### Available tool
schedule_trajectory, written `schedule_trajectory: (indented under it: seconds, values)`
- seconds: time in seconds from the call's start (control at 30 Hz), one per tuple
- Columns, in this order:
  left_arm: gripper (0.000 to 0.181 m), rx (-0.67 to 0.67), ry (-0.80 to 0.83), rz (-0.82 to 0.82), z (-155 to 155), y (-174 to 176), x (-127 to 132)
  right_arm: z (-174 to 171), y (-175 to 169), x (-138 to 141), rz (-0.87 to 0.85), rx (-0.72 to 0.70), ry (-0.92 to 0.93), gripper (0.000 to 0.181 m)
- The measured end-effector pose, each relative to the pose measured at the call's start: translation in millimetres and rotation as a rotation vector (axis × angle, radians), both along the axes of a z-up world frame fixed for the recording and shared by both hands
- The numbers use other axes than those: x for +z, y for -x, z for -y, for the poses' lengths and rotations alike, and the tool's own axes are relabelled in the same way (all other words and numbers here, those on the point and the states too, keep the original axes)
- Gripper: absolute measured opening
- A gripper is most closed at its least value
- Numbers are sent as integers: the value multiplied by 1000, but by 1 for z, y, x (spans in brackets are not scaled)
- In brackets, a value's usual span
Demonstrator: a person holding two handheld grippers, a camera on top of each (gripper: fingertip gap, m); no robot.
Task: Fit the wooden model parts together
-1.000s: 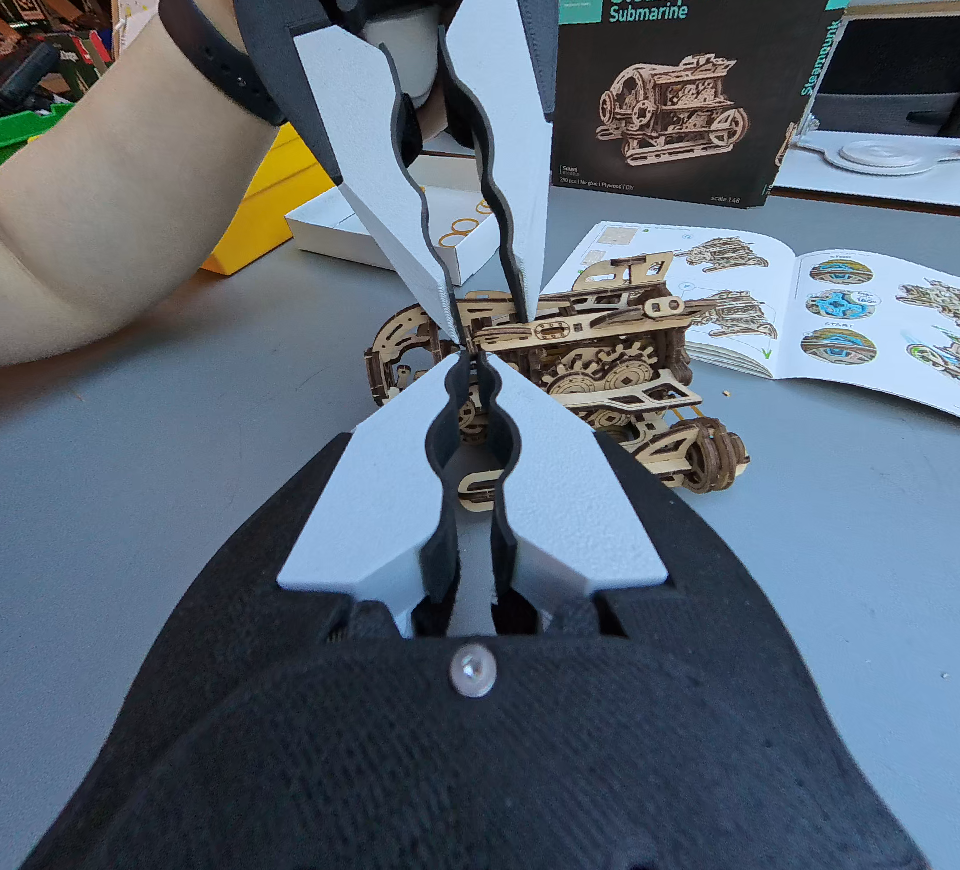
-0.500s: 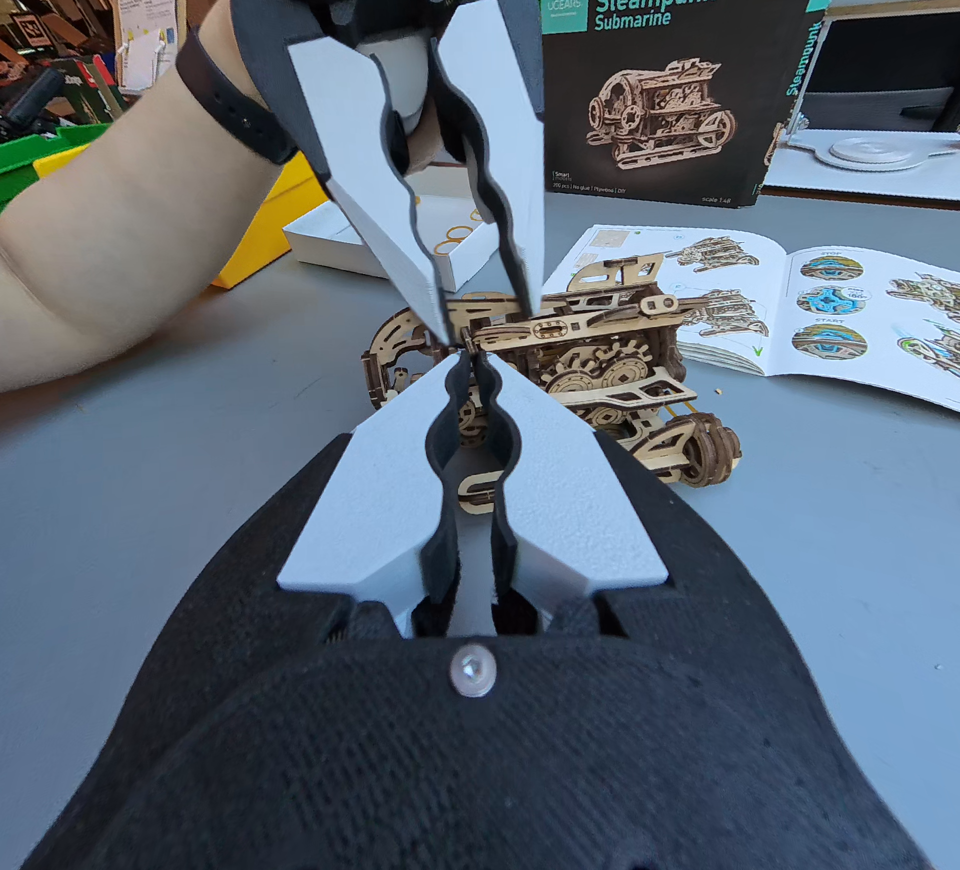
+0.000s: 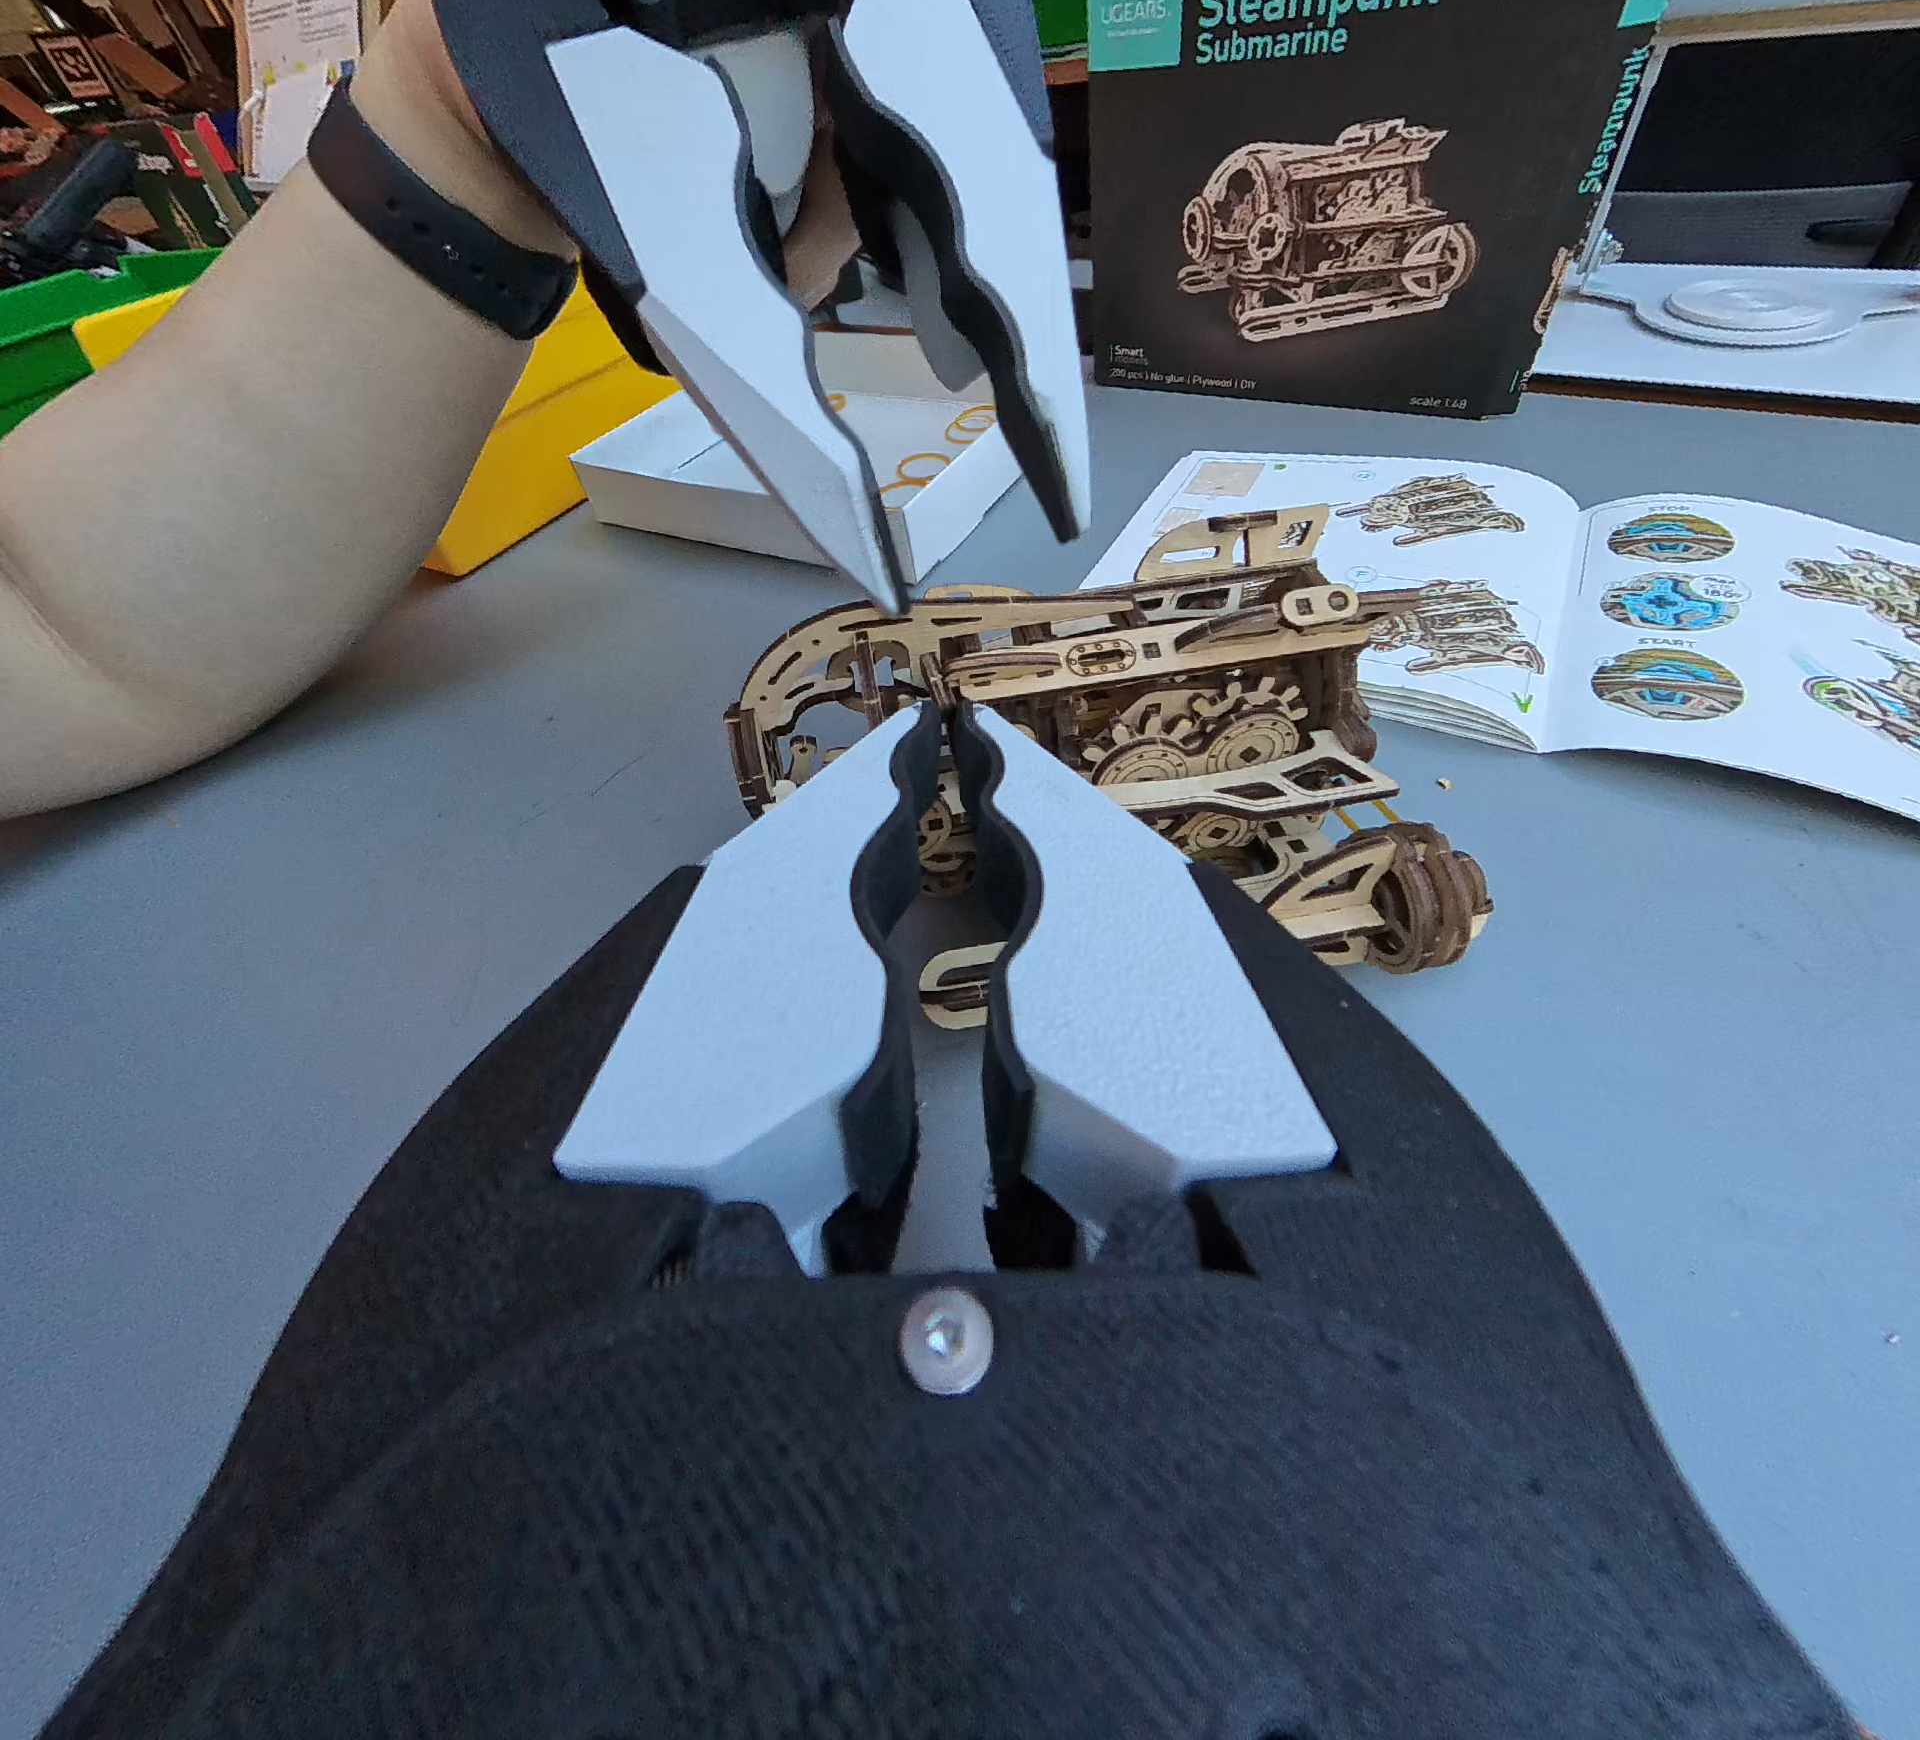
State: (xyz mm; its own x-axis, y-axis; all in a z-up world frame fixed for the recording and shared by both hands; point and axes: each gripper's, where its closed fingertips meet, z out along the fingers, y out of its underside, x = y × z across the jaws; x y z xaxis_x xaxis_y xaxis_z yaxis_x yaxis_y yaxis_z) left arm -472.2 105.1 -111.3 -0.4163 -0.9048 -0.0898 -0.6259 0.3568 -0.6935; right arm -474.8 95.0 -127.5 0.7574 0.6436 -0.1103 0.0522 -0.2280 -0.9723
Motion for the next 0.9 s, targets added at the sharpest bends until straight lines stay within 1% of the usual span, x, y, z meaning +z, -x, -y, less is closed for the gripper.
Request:
schedule_trajectory:
  seconds: [0.13, 0.43, 0.6, 0.63, 0.67, 0.7, 0.8, 0.9]
  values:
    - [32, -32, -46, -41, 5, -6, -10, 0, 0, 0, 6, -1, 1, 1]
    - [29, -93, -111, -148, 6, -5, -11, 0, 1, 0, 5, 5, 0, 1]
    - [27, -90, -87, -144, 6, -6, -11, 0, 0, 0, -12, 9, 7, 1]
    - [26, -92, -86, -142, 7, -6, -11, 0, 0, 0, -17, 11, 11, 1]
    - [19, -101, -80, -146, 9, -5, -12, 0, 0, 0, -22, 14, 16, 1]
    - [18, -108, -78, -151, 11, -4, -13, 0, 1, 0, -26, 16, 22, 1]
    - [18, -108, -110, -140, 11, -4, -14, 0, 1, 0, -39, 19, 37, 1]
    - [18, -95, -106, -131, 11, -4, -13, 0, 1, 0, -69, 27, 62, 1]
